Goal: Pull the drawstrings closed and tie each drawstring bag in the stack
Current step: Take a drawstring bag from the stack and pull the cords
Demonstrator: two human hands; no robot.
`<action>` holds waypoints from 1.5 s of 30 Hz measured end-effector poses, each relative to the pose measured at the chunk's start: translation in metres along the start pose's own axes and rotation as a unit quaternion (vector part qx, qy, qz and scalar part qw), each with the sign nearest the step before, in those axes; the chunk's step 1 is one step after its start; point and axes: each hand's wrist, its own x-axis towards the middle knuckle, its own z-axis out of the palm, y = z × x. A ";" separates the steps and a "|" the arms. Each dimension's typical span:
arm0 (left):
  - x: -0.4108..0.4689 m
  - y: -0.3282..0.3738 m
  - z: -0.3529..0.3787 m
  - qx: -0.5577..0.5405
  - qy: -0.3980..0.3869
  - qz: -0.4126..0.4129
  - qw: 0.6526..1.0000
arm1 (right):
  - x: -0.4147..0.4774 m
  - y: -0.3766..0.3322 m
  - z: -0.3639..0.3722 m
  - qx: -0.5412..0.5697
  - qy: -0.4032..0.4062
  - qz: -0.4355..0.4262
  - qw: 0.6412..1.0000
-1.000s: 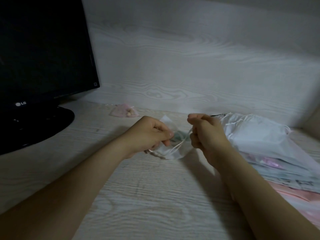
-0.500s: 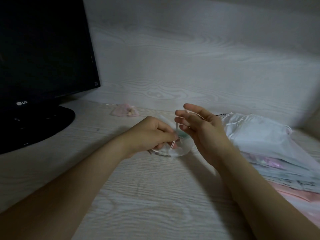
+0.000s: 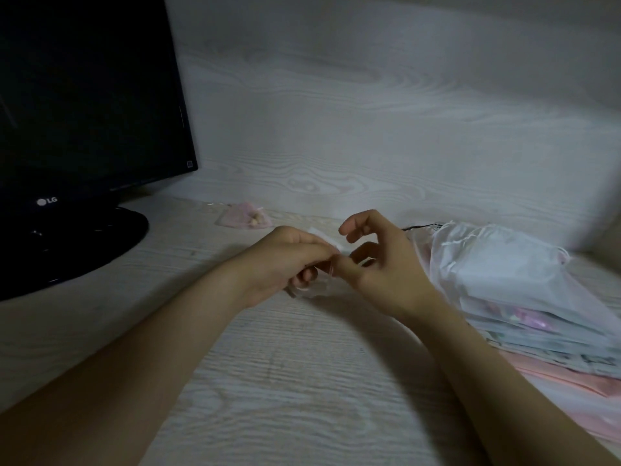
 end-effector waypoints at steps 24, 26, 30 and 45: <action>0.005 -0.009 -0.004 0.114 0.171 0.078 0.976 | 0.009 0.022 0.009 -0.237 -0.002 -0.076 0.969; 0.006 -0.012 -0.009 0.147 0.186 0.121 0.964 | 0.008 0.019 0.009 -0.184 -0.010 -0.040 0.982; 0.008 -0.012 -0.002 0.239 0.217 0.206 0.924 | 0.008 0.018 0.013 -0.105 -0.030 -0.009 0.994; 0.003 -0.004 0.008 0.194 0.123 0.154 0.961 | 0.009 0.015 0.015 0.035 0.051 0.042 0.997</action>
